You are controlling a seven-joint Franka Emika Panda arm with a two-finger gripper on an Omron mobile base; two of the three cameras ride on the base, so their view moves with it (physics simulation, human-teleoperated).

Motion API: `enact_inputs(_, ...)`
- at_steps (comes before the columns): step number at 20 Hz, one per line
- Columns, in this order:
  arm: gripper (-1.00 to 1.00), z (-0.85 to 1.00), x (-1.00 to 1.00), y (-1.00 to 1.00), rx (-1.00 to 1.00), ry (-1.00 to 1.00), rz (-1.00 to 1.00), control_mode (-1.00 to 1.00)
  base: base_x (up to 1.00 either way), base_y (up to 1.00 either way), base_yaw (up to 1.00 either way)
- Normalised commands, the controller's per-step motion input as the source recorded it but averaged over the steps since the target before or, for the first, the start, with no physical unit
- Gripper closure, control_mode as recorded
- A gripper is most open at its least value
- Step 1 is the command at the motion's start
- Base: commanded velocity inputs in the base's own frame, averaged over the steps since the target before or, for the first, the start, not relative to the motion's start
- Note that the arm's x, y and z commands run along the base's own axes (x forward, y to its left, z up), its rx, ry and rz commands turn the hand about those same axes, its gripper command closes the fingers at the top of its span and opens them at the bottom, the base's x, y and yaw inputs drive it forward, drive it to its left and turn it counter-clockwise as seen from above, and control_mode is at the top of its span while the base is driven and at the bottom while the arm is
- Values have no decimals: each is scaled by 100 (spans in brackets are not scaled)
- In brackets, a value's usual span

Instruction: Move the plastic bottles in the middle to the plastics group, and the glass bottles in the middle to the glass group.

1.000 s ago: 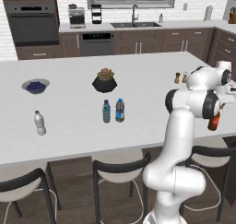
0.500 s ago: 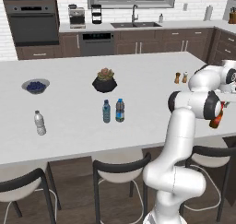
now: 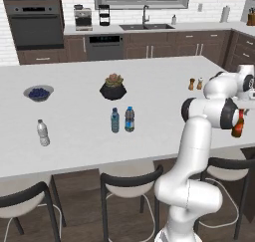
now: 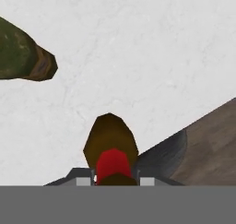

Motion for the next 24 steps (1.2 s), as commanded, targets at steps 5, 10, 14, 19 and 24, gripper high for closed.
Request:
enact_inputs(5, 100, -9, 0, 0, -1, -3, -1, -100, 0, 0, 0)
enact_inputs(10, 100, 0, 0, 0, 0, 0, 0, -100, 0, 0, 0)
enact_inputs(14, -100, 0, 0, 0, 0, 0, 0, -100, 0, 0, 0)
enact_inputs(19, -100, 2, -4, -1, 0, 0, 0, -100, 0, 0, 0)
enact_inputs(24, -100, 46, -17, 0, 0, -3, 0, -100, 0, 0, 0)
